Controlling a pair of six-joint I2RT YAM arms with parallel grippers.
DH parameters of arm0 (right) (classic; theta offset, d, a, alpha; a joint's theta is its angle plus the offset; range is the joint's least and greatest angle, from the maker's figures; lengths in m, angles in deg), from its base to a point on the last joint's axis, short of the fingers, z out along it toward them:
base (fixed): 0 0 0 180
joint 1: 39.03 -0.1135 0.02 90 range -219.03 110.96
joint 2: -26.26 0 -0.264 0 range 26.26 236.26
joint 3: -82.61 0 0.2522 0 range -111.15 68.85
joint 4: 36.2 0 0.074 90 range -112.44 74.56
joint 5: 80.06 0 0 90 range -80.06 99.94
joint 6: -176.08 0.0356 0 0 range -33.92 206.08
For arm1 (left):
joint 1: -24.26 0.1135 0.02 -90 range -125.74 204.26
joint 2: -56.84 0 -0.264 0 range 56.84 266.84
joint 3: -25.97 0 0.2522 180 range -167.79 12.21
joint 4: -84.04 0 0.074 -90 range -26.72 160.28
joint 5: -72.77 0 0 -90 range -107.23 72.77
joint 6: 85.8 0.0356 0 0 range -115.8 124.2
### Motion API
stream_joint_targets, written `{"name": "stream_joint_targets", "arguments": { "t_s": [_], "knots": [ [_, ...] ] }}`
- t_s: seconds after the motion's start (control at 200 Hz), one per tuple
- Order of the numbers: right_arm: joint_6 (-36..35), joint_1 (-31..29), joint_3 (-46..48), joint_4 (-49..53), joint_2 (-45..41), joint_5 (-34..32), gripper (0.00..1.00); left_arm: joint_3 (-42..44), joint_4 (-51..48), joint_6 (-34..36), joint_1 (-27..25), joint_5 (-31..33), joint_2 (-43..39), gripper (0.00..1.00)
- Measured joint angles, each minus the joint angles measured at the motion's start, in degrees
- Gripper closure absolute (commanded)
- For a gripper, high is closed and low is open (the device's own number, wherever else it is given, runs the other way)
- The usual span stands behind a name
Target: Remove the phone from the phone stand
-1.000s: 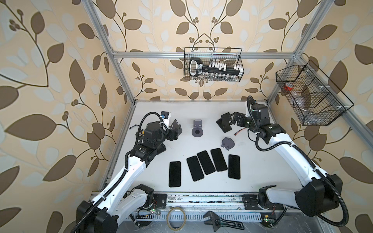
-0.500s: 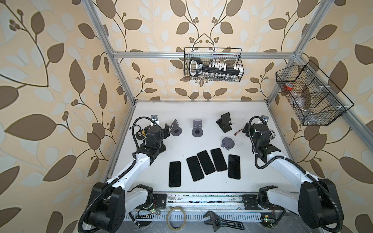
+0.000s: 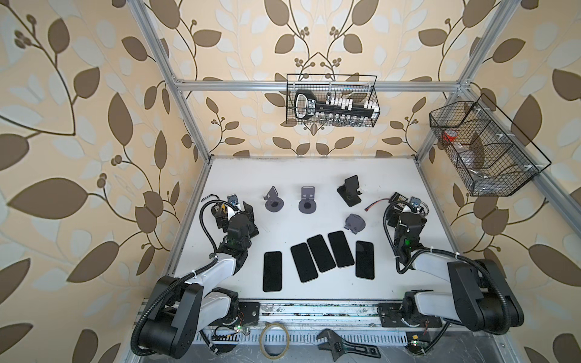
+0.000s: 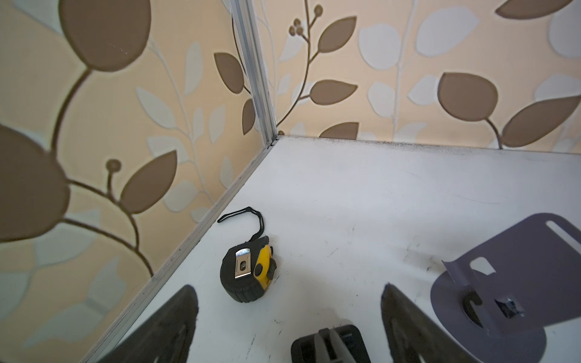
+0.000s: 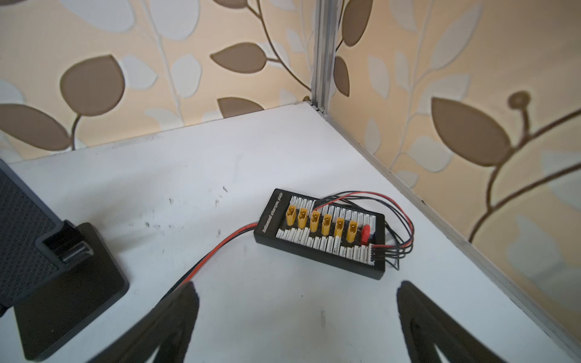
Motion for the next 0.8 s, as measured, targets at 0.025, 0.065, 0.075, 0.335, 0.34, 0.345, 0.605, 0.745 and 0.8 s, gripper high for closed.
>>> {"name": "stream_joint_targets", "arguments": {
  "t_s": [0.025, 0.065, 0.075, 0.335, 0.34, 0.345, 0.605, 0.745, 0.8],
  "knots": [
    [-0.48, 0.04, 0.26, -0.98, 0.28, 0.85, 0.01, 0.46, 0.81, 0.00, 0.26, -0.33, 0.44, 0.09],
    [-1.20, 0.09, 0.68, -2.71, 0.48, 2.12, 0.01, 1.14, 1.92, -0.04, 0.31, -0.70, 1.16, 0.09],
    [-1.33, 0.09, 0.79, -3.17, 0.52, 2.43, 0.01, 1.33, 2.29, 0.00, 0.31, -0.94, 1.33, 0.09],
    [-4.90, 1.01, 4.81, -16.06, 4.68, 11.04, 0.01, 4.63, 8.96, 1.05, 0.68, -8.31, 2.14, 0.09],
    [-4.92, 1.01, 4.90, -16.20, 4.74, 11.13, 0.01, 4.68, 8.85, 1.07, 0.68, -8.57, 2.10, 0.09],
    [-5.03, 1.01, 5.09, -16.50, 4.90, 11.30, 0.01, 4.68, 8.81, 1.07, 0.68, -8.72, 2.05, 0.09],
    [-6.16, 1.53, 7.45, -24.48, 8.61, 15.54, 0.01, 4.63, 3.50, 1.25, 0.83, -13.49, -2.51, 0.09],
    [-6.36, 2.19, 7.87, -27.10, 8.61, 17.40, 0.01, 4.72, 4.72, 1.66, 1.07, -17.62, -0.57, 0.09],
    [-6.36, 2.54, 8.13, -27.76, 8.61, 17.92, 0.01, 4.70, 4.63, 2.21, 1.07, -19.45, -0.02, 0.09]
  ]
}}
